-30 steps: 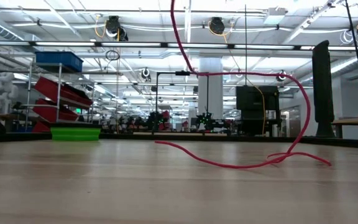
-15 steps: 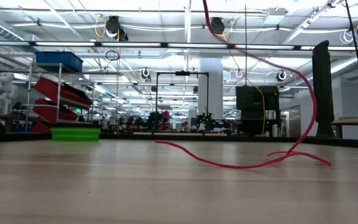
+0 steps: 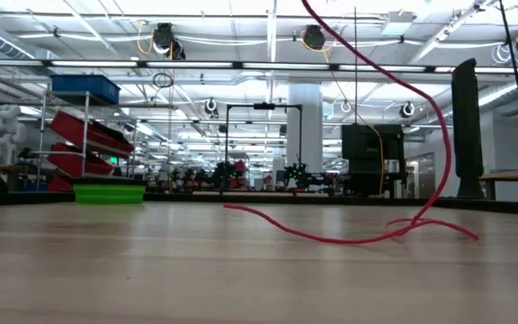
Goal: Coil cords
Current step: Coil the red wire into the spool
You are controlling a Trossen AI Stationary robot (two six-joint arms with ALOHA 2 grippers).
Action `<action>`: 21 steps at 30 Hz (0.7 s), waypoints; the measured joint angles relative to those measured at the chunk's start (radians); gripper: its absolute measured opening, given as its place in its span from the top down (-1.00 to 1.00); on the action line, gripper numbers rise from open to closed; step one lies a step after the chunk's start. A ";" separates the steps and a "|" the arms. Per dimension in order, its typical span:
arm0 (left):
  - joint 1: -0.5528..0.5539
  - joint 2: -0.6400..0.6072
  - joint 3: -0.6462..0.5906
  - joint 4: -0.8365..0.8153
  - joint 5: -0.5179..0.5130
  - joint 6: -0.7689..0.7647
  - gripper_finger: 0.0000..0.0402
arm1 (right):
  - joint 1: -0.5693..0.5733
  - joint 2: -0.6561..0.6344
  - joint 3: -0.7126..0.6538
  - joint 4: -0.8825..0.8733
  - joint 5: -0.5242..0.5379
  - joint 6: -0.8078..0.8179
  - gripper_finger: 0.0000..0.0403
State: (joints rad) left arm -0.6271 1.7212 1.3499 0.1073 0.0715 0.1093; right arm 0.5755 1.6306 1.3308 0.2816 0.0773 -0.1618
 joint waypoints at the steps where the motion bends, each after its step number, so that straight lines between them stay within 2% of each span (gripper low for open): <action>1: -0.001 0.003 0.000 0.007 0.000 0.000 0.98 | 0.000 0.000 0.000 -0.001 0.000 0.010 1.00; 6: -0.001 0.010 0.000 0.058 0.020 0.000 0.98 | -0.018 0.000 0.000 -0.002 -0.001 0.097 1.00; 17: -0.006 0.010 0.000 0.074 0.034 0.010 0.98 | -0.046 0.000 0.000 -0.033 -0.004 0.154 1.00; 21: -0.016 0.010 -0.001 0.098 0.033 0.057 0.98 | -0.059 0.000 0.001 -0.068 -0.013 0.187 1.00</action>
State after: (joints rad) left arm -0.6435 1.7313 1.3492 0.2052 0.1046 0.1659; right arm 0.5162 1.6310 1.3315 0.2140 0.0645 0.0255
